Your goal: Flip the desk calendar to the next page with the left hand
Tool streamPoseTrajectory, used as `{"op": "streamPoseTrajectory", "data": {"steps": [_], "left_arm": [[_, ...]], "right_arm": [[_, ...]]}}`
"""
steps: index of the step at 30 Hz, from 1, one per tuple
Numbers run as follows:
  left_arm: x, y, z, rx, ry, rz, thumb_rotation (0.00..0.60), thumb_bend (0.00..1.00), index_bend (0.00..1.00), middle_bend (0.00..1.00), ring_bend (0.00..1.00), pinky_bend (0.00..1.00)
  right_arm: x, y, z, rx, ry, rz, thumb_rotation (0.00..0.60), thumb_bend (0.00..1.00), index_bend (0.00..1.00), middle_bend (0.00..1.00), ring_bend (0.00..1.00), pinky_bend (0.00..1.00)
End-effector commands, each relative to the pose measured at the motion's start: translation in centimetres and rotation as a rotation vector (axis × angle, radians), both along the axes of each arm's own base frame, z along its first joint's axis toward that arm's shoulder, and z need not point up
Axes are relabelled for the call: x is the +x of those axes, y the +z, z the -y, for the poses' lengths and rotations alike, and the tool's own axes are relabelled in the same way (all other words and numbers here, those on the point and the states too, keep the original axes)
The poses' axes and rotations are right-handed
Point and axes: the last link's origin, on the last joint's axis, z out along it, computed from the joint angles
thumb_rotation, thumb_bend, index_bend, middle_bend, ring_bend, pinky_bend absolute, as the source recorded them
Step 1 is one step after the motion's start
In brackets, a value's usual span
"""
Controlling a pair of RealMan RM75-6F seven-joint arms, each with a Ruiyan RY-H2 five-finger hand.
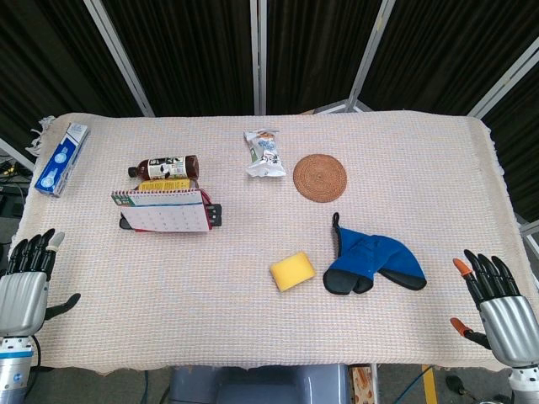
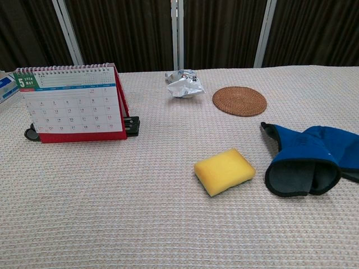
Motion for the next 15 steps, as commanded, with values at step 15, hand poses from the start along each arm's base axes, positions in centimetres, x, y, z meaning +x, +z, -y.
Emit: {"op": "streamPoseTrajectory", "data": {"steps": [15], "left_arm": [[-0.09,-0.24,-0.05,-0.008,0.005,-0.003,0.600,0.01,0.00,0.00,0.00,0.00]], "right_arm": [[0.13,-0.09,0.00,0.003,0.003,0.004,0.600,0.03,0.00,0.00,0.00,0.00]]}}
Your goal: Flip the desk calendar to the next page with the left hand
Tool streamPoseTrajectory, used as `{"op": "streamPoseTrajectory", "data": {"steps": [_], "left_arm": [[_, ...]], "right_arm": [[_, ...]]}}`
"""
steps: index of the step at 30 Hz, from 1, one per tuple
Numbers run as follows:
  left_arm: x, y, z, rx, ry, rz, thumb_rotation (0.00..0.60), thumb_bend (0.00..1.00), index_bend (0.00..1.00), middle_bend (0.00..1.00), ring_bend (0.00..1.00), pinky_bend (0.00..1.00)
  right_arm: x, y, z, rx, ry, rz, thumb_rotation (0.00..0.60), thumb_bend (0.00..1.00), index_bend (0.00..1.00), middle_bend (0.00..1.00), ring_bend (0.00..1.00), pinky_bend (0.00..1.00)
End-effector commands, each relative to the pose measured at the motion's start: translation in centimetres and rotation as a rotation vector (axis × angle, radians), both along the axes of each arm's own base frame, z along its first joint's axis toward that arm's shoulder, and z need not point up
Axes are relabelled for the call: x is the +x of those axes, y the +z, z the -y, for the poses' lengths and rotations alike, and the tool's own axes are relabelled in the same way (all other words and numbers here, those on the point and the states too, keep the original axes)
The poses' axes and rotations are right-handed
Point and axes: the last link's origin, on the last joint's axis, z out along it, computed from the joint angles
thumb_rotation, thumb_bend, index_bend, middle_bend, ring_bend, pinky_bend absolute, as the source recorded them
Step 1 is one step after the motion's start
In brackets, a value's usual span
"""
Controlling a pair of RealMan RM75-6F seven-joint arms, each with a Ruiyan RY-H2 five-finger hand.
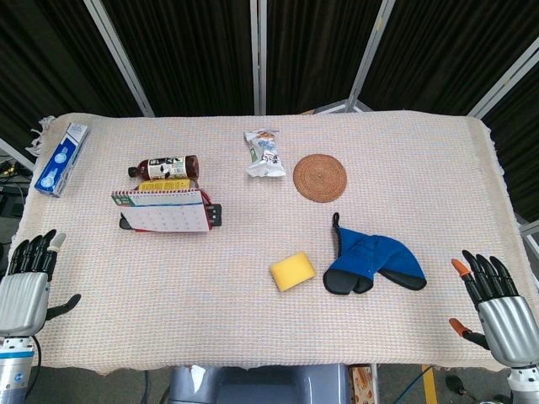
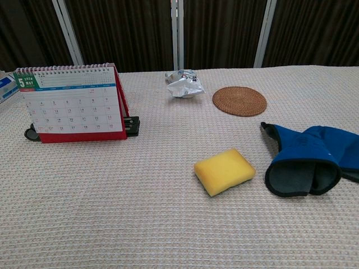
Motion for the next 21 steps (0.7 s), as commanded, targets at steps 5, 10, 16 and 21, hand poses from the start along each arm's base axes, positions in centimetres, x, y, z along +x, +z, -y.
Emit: {"op": "streamPoseTrajectory", "data": {"steps": [5,10,16,21], "left_arm": [[0.1,-0.4,-0.5,0.013,0.004,0.012,0.600,0.41,0.00,0.27,0.32,0.28],[0.3,-1.9,-1.6,0.027,0.054,0.169,0.600,0.68,0.00,0.63,0.62,0.55],[0.0,-3.7,-3.7,-0.054,0.156,0.274,0.600,0.77,0.00,0.65,0.66,0.60],[0.2,-5.1,-5.4,-0.132,0.221,0.316,0.600,0.79,0.00,0.65,0.66,0.61]], "right_arm": [[0.0,0.0,0.1,0.000,-0.003,0.007,0.600,0.03,0.00,0.00,0.00,0.00],[-0.1,0.1,0.1,0.005,-0.007,0.013,0.600,0.03,0.00,0.00,0.00,0.00],[0.1,0.2,0.1,0.007,0.002,0.023,0.600,0.04,0.00,0.00,0.00,0.00],[0.1,0.3,0.1,0.009,-0.003,0.028,0.600,0.03,0.00,0.00,0.00,0.00]]}}
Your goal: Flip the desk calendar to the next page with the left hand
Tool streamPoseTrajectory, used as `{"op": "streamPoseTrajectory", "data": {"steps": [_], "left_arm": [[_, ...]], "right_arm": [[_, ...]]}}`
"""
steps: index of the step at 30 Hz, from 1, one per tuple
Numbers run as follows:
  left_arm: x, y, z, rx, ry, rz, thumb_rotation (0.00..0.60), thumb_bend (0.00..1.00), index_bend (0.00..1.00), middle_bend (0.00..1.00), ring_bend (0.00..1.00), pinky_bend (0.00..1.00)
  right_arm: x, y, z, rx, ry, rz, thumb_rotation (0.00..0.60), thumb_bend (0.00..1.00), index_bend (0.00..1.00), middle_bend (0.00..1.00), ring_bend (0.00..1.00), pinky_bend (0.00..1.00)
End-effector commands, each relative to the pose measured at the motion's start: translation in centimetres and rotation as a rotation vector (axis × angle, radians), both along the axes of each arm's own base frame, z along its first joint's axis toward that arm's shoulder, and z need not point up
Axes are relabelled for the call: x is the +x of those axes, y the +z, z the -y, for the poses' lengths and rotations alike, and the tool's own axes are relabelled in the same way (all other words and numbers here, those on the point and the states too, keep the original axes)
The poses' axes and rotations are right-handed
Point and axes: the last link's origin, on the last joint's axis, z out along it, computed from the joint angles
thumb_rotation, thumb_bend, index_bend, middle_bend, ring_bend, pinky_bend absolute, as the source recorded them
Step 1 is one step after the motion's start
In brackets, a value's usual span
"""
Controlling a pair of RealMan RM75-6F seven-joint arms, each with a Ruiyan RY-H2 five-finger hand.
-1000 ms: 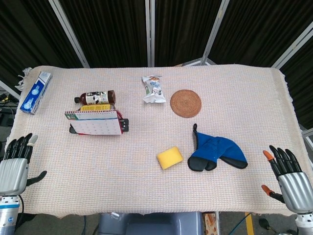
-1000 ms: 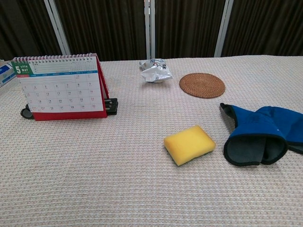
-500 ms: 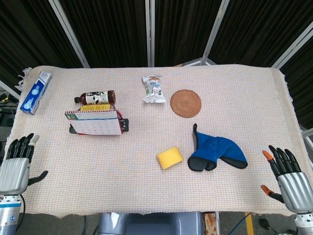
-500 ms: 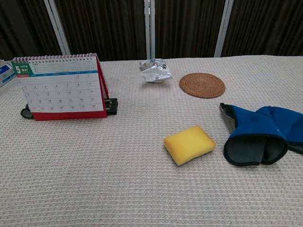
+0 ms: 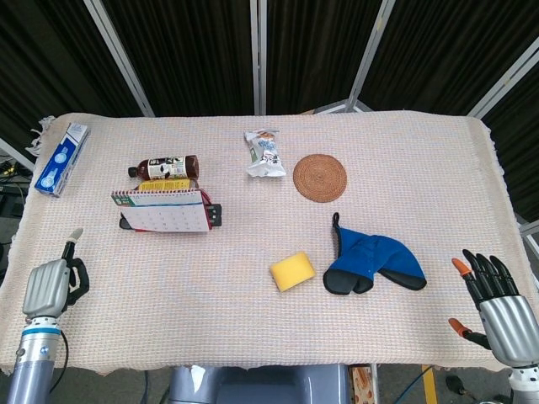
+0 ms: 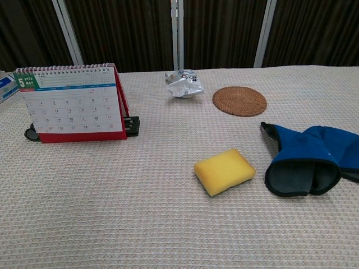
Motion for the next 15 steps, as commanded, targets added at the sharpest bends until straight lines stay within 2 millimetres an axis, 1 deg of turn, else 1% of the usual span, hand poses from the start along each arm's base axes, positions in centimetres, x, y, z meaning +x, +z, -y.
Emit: {"op": "streamPoseTrajectory", "data": {"steps": [1,5,15], "left_arm": [[0.7,-1.3,-1.9,-0.062,0.032,0.059,0.600,0.80,0.00,0.65,0.66,0.61],[0.8,-2.3,-3.3,-0.096,0.067,0.054,0.600,0.80,0.00,0.65,0.66,0.61],[0.3,-5.2,-5.2,-0.187,0.160,0.078,0.600,0.80,0.00,0.65,0.66,0.61]], "right_arm": [[0.0,0.0,0.0,0.002,0.000,0.001,0.600,0.03,0.00,0.00,0.00,0.00],[0.0,0.0,0.0,0.003,0.000,0.002,0.600,0.04,0.00,0.00,0.00,0.00],[-0.1,0.3,0.1,0.003,-0.007,0.012,0.600,0.04,0.00,0.00,0.00,0.00]]}}
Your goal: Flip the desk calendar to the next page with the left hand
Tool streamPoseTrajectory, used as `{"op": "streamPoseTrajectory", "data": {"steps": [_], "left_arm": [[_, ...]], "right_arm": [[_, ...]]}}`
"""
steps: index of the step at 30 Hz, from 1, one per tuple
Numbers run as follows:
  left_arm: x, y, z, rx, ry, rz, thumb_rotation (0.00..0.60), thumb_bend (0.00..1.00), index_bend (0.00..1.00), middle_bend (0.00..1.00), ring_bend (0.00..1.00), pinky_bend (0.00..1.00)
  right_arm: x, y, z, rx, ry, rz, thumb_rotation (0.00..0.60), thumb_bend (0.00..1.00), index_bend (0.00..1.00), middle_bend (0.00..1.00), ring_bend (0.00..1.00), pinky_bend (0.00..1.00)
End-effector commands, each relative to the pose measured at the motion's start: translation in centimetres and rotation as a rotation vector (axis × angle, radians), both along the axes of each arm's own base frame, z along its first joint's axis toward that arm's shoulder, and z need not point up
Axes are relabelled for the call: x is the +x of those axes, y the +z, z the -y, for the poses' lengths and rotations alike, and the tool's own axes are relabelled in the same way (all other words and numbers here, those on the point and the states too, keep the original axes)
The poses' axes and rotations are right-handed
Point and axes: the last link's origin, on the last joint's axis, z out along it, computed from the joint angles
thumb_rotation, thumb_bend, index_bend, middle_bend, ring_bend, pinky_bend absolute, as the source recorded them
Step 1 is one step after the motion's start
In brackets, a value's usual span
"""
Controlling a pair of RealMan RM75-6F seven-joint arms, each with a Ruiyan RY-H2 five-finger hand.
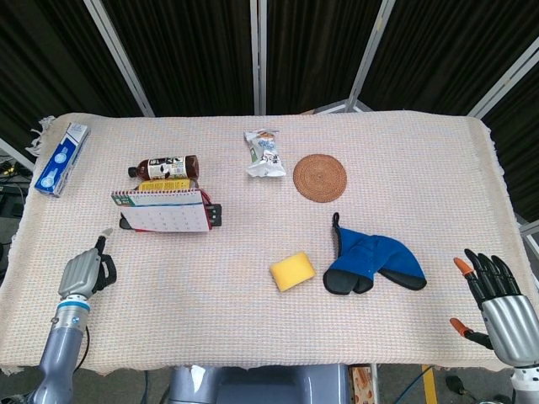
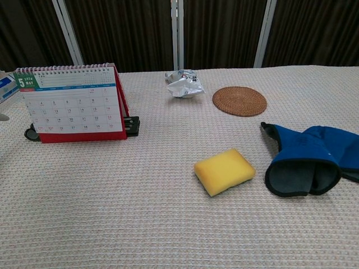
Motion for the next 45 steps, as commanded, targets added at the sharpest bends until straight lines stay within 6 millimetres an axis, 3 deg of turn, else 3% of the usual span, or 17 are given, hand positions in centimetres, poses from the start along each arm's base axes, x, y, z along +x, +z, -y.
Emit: {"op": "streamPoseTrajectory", "data": {"steps": [1,24,35,45], "left_arm": [[0.1,-1.2,-0.9,-0.027,0.014,0.003,0.600,0.80,0.00,0.65,0.66,0.61],[1.2,-3.9,-4.2,-0.066,0.017,-0.023,0.600,0.80,0.00,0.65,0.66,0.61],[4.3,-4.1,-4.8,-0.067,-0.077,0.003,0.600,0.80,0.00,0.65,0.66,0.61],[7.5,-2.3,-3.7,-0.022,-0.218,0.016,0.600,0.80,0.00,0.65,0.66,0.61]], "right_arm": [[0.0,0.0,0.0,0.000,-0.001,0.001,0.600,0.04,0.00,0.00,0.00,0.00],[-0.3,0.2,0.3,0.005,-0.013,0.015,0.600,0.04,0.00,0.00,0.00,0.00],[-0.3,0.0,0.2,0.008,-0.015,0.008,0.600,0.03,0.00,0.00,0.00,0.00],[-0.3,0.1,0.1,0.006,-0.012,0.012,0.600,0.03,0.00,0.00,0.00,0.00]]}}
